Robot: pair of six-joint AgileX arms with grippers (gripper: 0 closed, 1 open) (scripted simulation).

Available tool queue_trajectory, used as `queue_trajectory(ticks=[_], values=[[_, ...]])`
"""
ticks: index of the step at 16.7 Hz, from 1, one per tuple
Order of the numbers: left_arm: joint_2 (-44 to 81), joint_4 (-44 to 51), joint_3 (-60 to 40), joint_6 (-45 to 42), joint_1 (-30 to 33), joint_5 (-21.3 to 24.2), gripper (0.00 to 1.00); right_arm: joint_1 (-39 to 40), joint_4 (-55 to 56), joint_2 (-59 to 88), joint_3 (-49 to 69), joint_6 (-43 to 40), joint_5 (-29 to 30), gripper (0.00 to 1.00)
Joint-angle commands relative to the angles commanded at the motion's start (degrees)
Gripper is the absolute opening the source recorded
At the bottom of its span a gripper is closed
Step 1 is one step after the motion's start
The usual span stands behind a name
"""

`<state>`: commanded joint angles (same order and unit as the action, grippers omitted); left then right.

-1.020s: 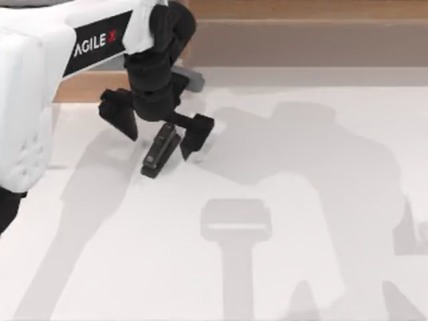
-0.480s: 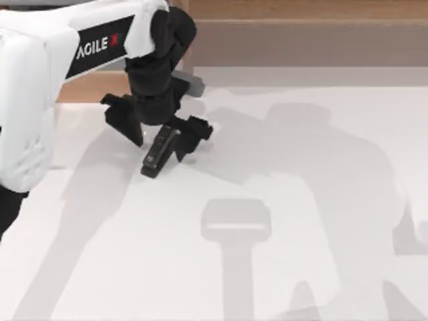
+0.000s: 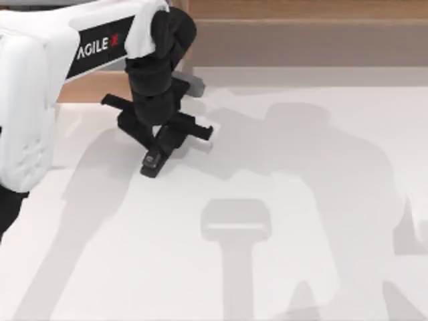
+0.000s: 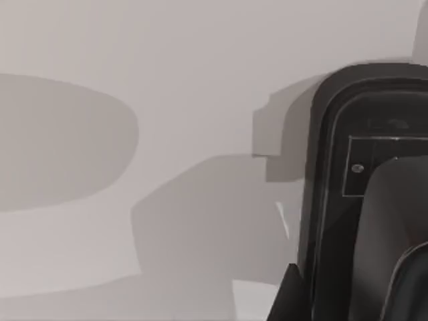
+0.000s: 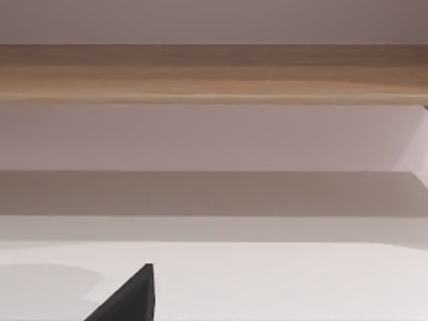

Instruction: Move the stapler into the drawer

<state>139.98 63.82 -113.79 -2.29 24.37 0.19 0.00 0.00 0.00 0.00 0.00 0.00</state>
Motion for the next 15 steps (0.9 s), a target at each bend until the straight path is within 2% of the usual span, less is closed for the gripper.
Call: queue_trajectory(ticks=[10, 15], values=[[-0.10, 0.20, -0.15, -0.04, -0.09, 0.01, 0.00, 0.00, 0.00, 0.00, 0.00, 0.00, 0.00, 1.00], [-0.81, 3.36, -2.56, -0.02, -0.06, 0.00, 0.00, 0.00, 0.00, 0.00, 0.00, 0.00, 0.00, 1.00]])
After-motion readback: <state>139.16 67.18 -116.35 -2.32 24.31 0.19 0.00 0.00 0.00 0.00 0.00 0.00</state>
